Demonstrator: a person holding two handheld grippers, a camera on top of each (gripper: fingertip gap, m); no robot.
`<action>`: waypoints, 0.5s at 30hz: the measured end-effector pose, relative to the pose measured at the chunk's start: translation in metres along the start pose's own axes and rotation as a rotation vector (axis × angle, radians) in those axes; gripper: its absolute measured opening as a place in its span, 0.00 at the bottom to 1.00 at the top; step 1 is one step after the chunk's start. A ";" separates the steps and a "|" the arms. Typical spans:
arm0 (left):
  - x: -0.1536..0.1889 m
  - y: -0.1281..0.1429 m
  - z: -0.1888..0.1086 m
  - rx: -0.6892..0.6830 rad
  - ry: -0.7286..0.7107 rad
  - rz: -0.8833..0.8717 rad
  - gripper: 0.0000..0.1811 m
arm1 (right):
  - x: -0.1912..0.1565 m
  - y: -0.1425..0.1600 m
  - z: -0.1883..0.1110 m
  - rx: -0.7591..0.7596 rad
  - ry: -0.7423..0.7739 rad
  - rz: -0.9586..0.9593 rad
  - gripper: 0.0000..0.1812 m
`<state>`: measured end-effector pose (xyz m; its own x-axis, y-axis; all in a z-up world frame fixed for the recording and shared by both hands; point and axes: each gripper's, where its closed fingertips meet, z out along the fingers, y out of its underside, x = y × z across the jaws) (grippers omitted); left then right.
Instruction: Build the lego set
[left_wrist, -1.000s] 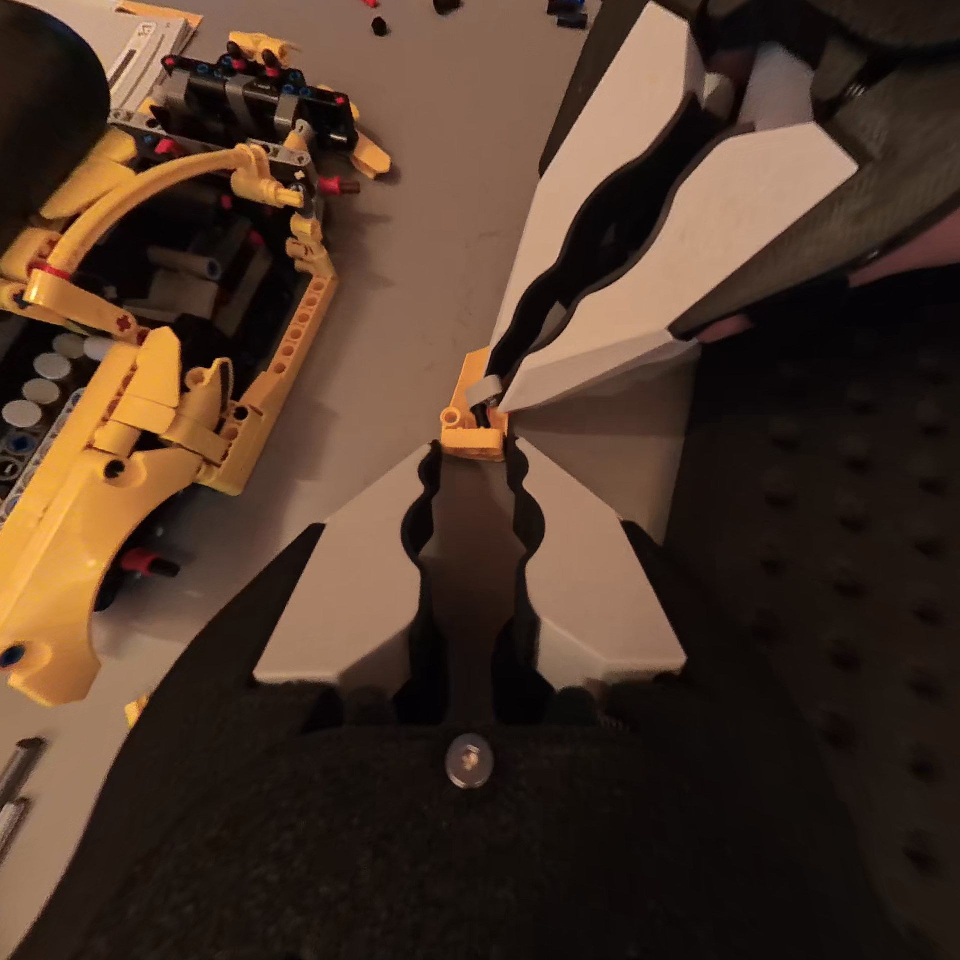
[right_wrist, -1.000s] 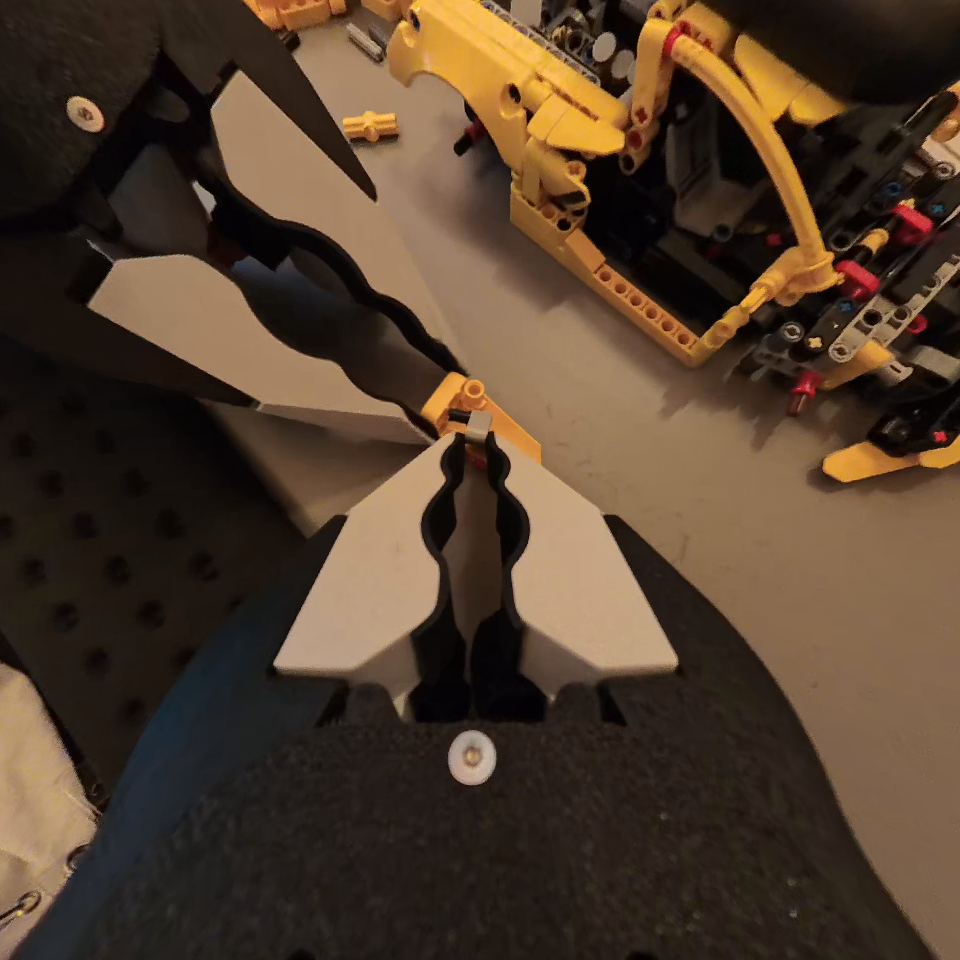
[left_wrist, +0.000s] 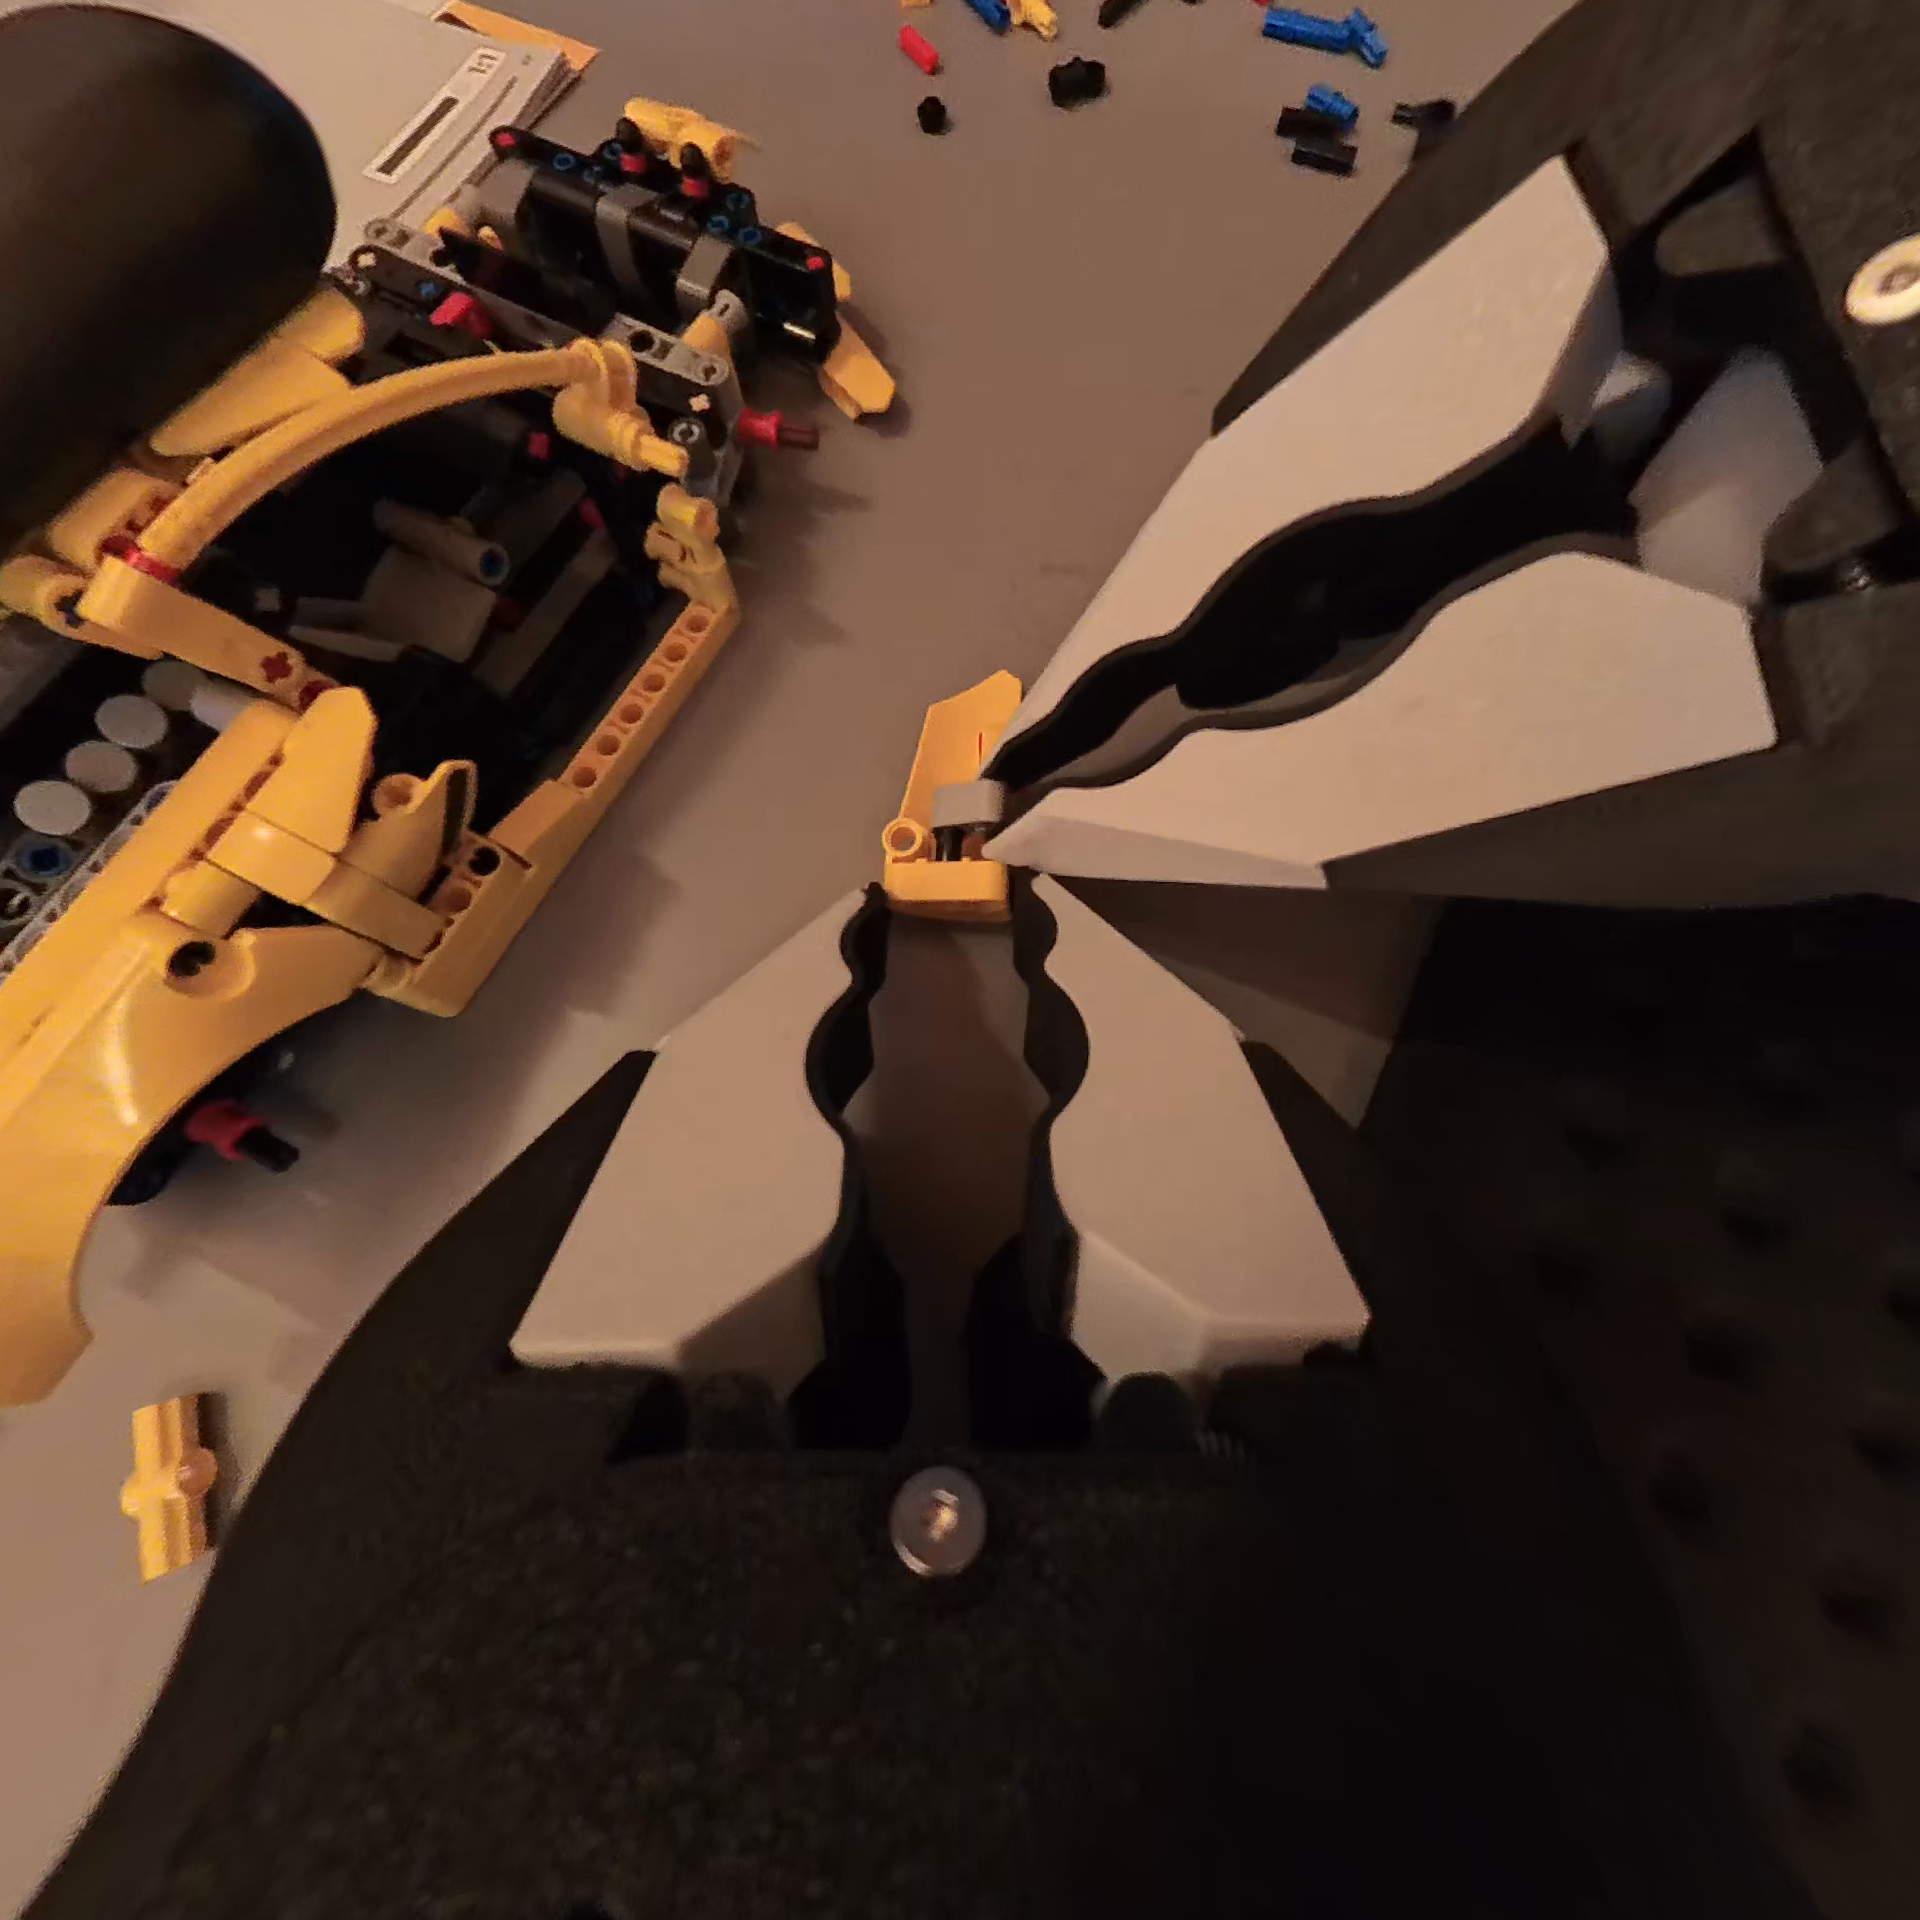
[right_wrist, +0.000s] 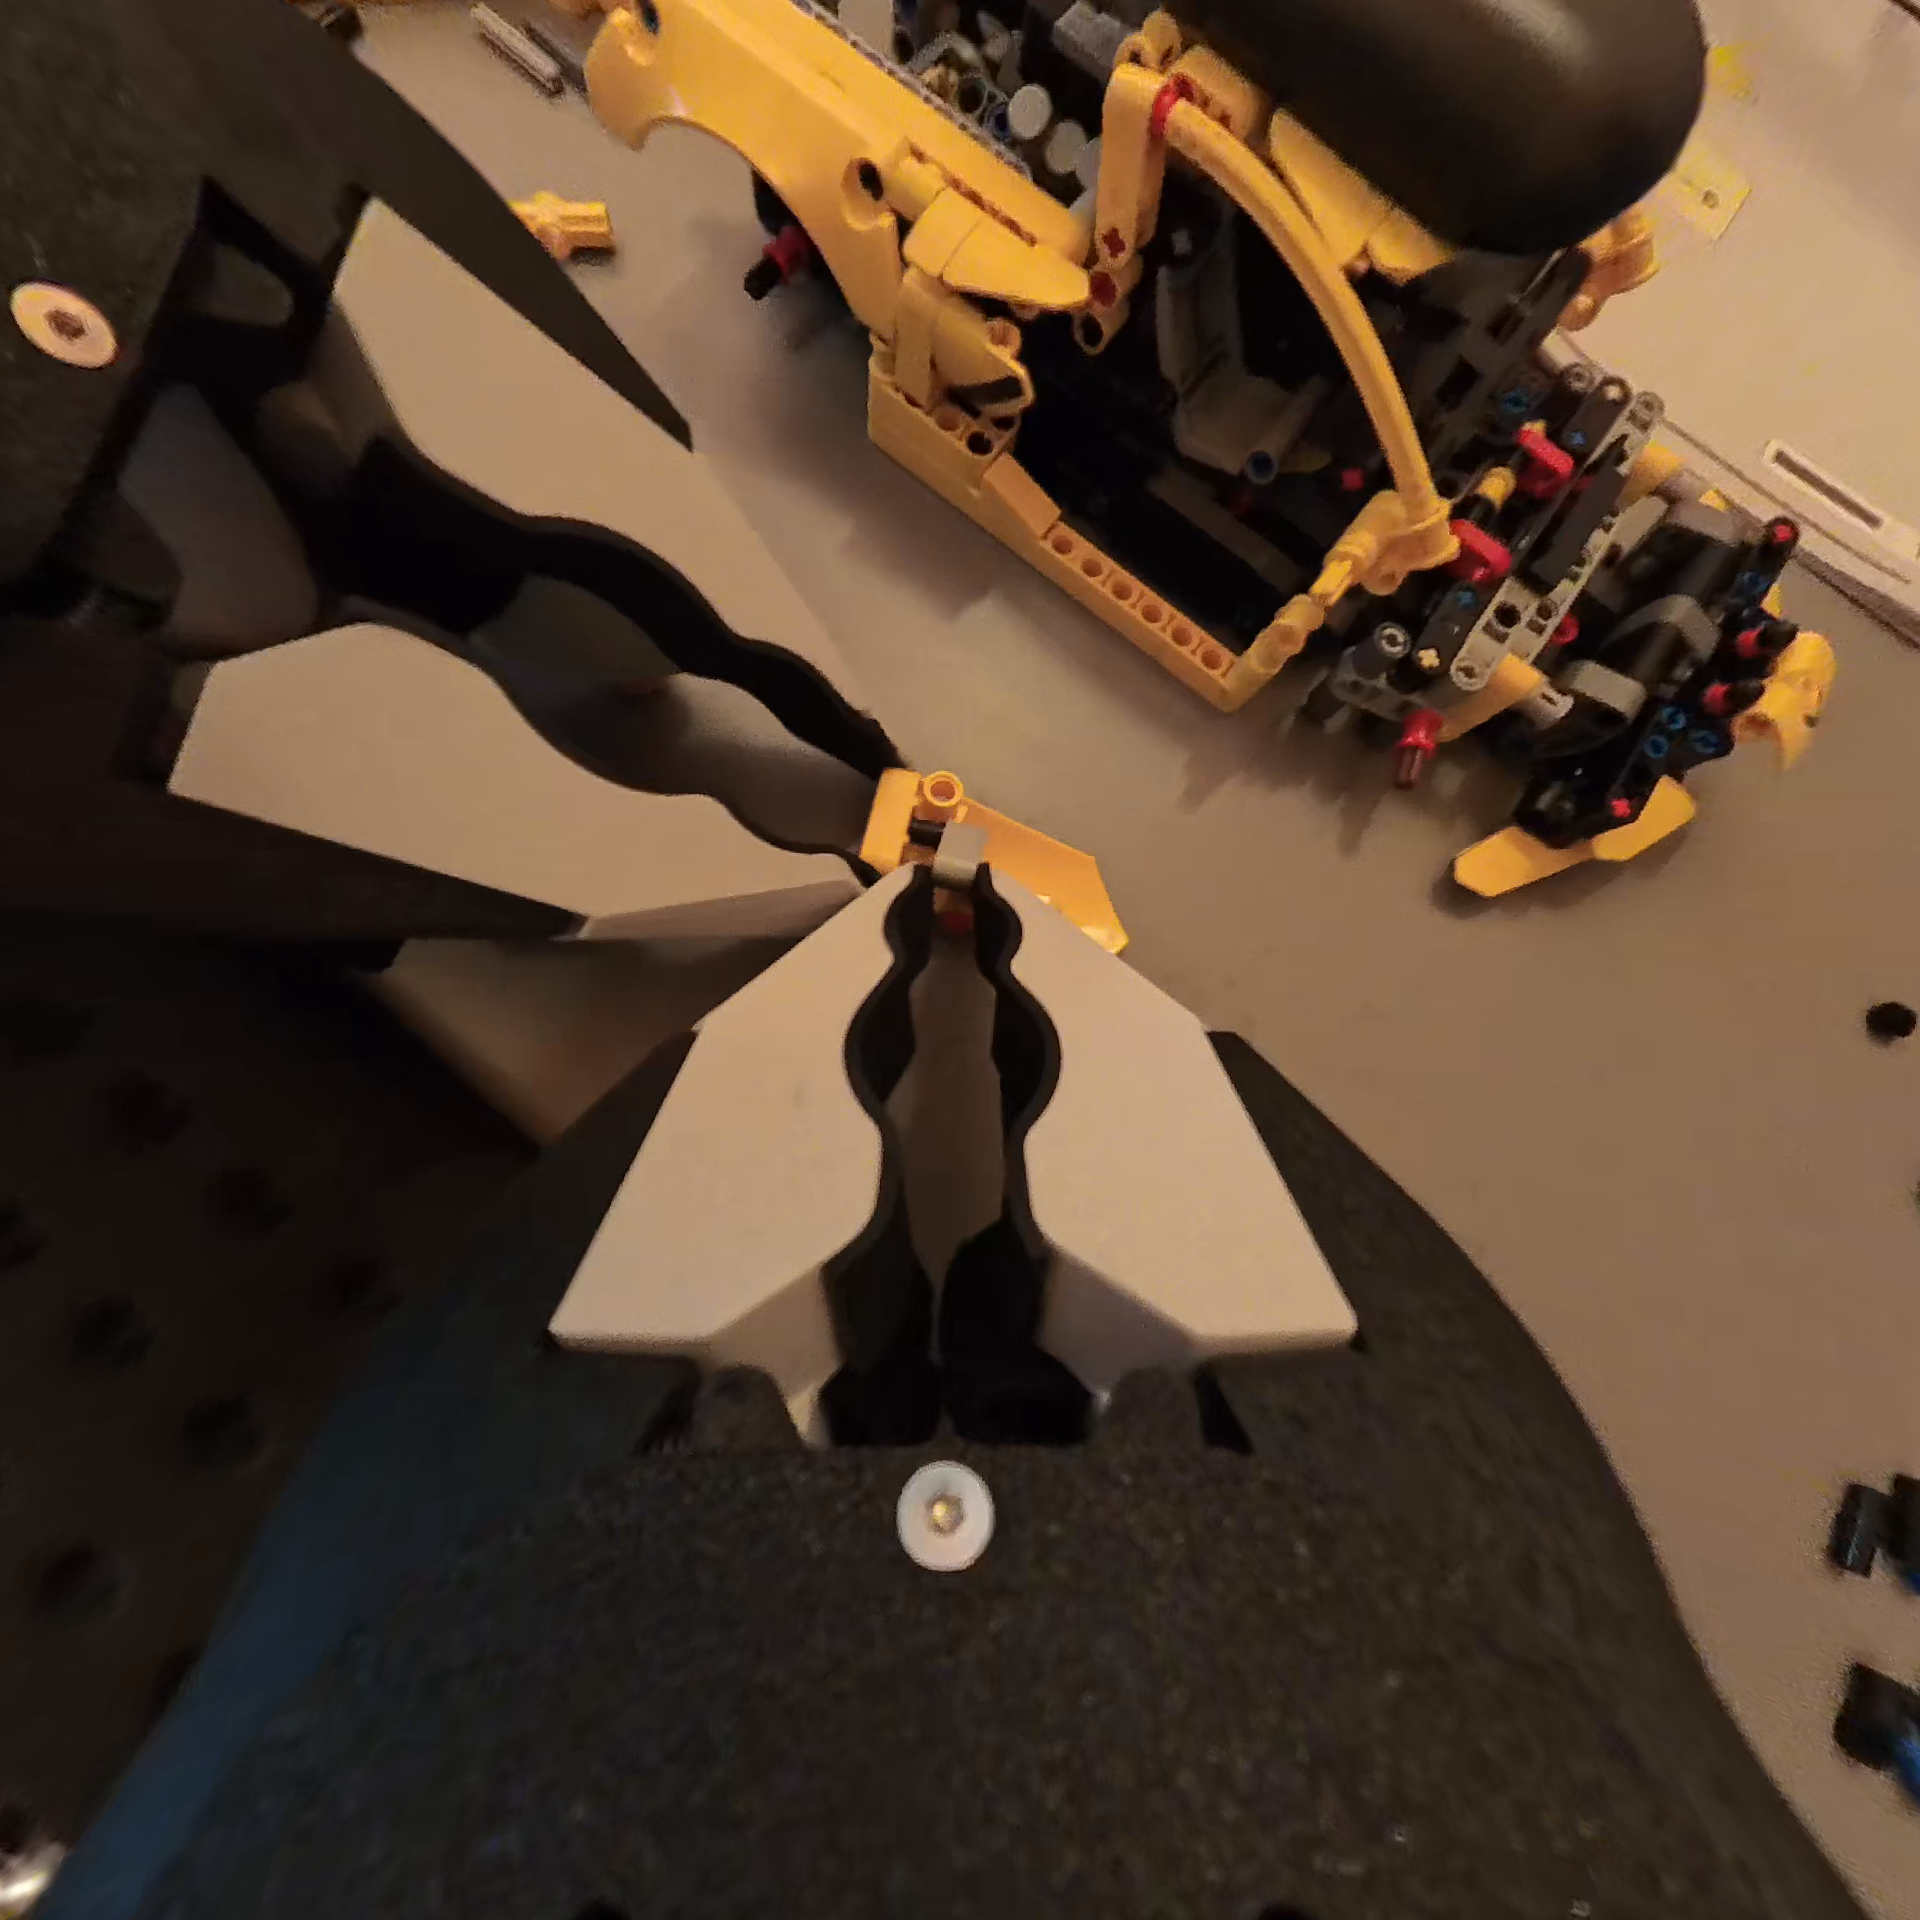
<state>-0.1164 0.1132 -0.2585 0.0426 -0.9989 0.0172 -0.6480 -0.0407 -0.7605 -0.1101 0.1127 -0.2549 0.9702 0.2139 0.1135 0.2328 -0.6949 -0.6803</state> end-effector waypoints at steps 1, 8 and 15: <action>0.000 0.000 0.000 0.000 0.000 -0.002 0.13 | 0.000 -0.001 0.000 0.004 -0.013 -0.016 0.03; 0.004 0.000 0.000 0.001 0.018 0.037 0.13 | -0.003 0.002 -0.003 0.023 -0.229 -0.008 0.04; 0.006 0.000 0.000 0.004 0.036 0.031 0.13 | -0.006 0.000 -0.009 0.060 -0.296 -0.019 0.05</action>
<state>-0.1163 0.1077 -0.2582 -0.0051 -0.9998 0.0167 -0.6456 -0.0095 -0.7636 -0.1153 0.1054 -0.2486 0.9019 0.4239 -0.0833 0.2380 -0.6486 -0.7229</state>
